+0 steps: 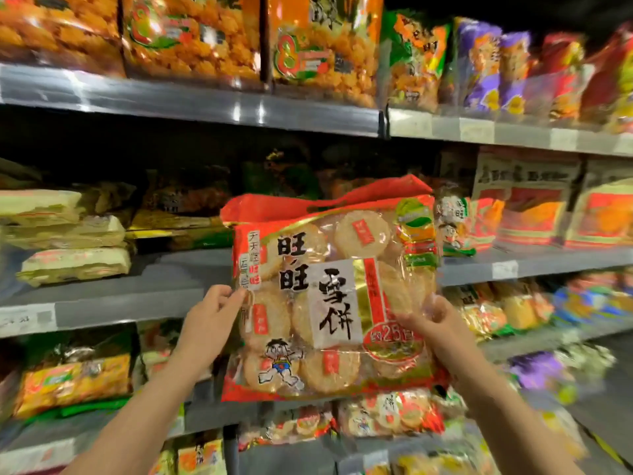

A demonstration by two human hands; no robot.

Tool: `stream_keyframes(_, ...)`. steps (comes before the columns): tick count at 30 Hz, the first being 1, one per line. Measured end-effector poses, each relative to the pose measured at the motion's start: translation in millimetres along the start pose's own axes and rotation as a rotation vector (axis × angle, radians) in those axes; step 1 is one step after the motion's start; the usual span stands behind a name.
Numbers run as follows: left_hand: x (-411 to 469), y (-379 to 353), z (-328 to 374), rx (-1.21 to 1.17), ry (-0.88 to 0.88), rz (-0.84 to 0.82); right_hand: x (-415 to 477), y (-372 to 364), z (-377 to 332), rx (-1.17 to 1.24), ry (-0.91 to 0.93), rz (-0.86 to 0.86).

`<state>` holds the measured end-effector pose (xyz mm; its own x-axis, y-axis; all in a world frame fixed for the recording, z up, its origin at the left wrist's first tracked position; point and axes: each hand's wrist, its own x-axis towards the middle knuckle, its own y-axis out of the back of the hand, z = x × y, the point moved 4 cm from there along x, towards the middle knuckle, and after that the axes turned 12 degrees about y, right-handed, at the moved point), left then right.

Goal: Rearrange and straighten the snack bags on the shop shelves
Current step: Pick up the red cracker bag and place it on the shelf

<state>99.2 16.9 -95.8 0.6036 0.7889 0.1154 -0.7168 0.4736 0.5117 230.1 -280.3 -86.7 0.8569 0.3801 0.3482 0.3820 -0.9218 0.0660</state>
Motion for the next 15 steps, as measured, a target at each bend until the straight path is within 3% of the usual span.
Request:
stream_keyframes(7, -40, -62, -54, 0.094, 0.091, -0.001, -52, 59, 59, -0.089, -0.048, -0.030)
stream_keyframes(15, -75, -126, -158, 0.128, 0.375, -0.053, -84, 75, 147, -0.194, -0.131, -0.177)
